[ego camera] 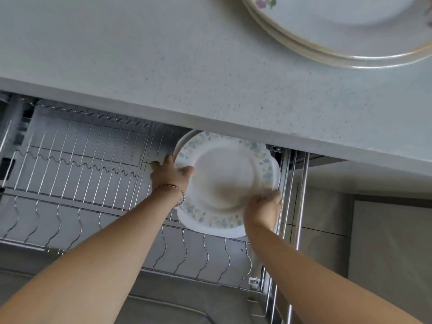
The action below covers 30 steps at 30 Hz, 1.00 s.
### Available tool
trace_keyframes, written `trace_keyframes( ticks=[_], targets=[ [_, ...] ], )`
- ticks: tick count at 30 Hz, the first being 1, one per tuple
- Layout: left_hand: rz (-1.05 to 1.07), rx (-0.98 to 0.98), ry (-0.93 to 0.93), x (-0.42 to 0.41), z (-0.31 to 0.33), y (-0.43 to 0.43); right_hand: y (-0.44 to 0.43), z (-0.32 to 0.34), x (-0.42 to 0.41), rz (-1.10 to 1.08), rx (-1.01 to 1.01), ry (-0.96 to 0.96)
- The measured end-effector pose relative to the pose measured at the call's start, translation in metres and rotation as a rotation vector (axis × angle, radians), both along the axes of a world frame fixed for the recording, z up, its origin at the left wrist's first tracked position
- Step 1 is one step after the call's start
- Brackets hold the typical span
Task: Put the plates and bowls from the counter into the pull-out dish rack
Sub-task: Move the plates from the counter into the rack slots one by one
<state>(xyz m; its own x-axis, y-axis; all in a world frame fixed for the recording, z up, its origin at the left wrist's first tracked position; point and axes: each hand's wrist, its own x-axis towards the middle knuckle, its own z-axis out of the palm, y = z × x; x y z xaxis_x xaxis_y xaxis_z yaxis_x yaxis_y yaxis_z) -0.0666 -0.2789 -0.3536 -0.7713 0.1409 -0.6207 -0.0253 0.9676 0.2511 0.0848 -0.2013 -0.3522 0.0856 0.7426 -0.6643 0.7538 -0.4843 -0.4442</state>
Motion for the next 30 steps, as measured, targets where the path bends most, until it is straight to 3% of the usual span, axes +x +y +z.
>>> trace_keyframes(
  ticks=[7, 13, 17, 23, 26, 30],
  targets=[
    [-0.039, 0.186, -0.072, 0.003, -0.005, -0.026, -0.005, 0.005, 0.005, 0.091, -0.016, -0.009],
    [-0.103, 0.113, -0.074, 0.005, 0.004, -0.022, -0.018, 0.039, 0.006, 0.394, -0.012, 0.031],
    [-0.131, 0.006, -0.053, 0.021, 0.044, -0.015, -0.022, 0.078, 0.021, 0.567, -0.130, 0.087],
    [-0.059, 0.340, -0.035, 0.039, 0.164, -0.003, 0.014, 0.168, 0.037, 0.795, -0.189, 0.081],
    [0.026, 0.519, 0.005, 0.037, 0.226, 0.014, 0.048, 0.226, 0.028, 0.852, -0.083, 0.148],
    [0.025, 0.582, 0.201, 0.016, 0.273, 0.053, 0.113, 0.286, 0.004, 0.852, 0.288, 0.225]
  ],
)
